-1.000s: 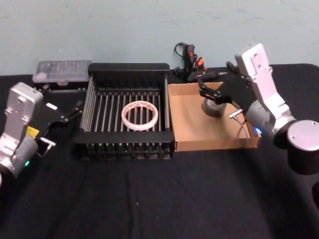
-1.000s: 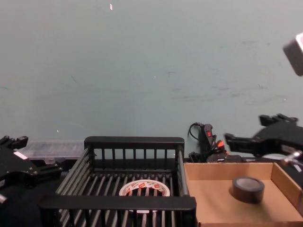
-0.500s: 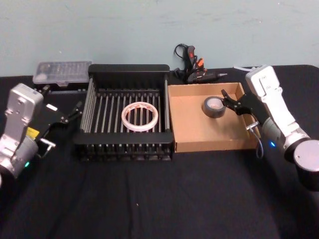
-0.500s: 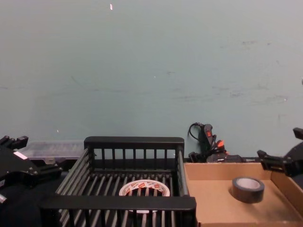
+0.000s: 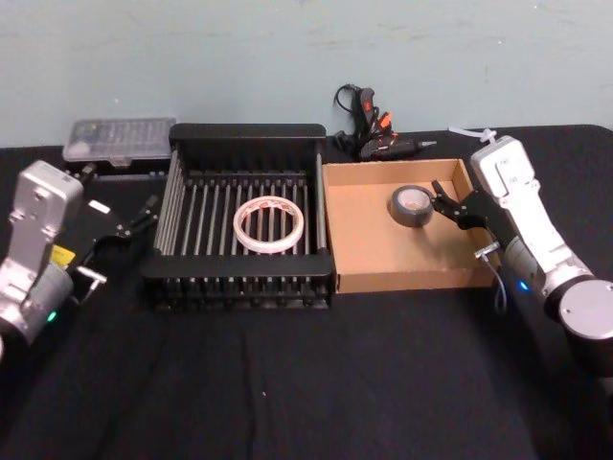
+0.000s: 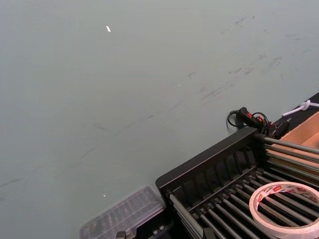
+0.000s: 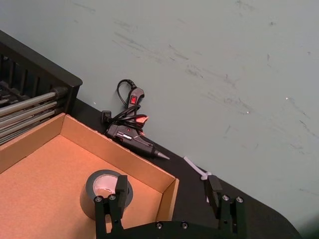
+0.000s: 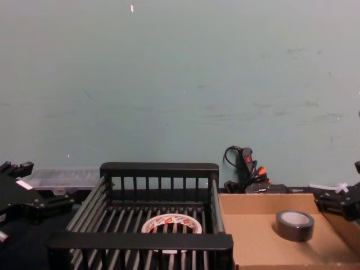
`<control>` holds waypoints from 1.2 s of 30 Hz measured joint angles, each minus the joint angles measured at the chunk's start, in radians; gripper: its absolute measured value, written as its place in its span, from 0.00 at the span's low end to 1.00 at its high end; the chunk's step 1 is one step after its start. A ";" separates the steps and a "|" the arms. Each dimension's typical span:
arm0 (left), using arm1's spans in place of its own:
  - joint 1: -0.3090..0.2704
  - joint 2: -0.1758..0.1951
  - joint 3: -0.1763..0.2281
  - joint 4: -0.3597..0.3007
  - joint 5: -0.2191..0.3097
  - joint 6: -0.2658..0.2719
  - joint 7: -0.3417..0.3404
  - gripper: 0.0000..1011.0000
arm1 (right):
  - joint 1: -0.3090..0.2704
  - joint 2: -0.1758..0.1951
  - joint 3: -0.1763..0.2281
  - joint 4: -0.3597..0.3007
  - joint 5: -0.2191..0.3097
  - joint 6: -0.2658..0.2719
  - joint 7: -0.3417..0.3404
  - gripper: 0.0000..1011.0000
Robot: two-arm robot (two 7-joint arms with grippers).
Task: Pick up the white tape and place it into the black box , Pick up the silver tape and place it into the brown box.
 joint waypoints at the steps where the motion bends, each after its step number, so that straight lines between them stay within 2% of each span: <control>1: 0.000 0.000 0.000 0.000 0.000 0.000 0.000 0.99 | 0.000 0.000 0.000 0.000 0.000 0.000 0.000 0.99; 36: 0.000 0.000 0.000 0.000 0.000 0.000 0.000 0.99 | 0.002 0.004 -0.005 -0.003 0.006 0.002 0.003 0.99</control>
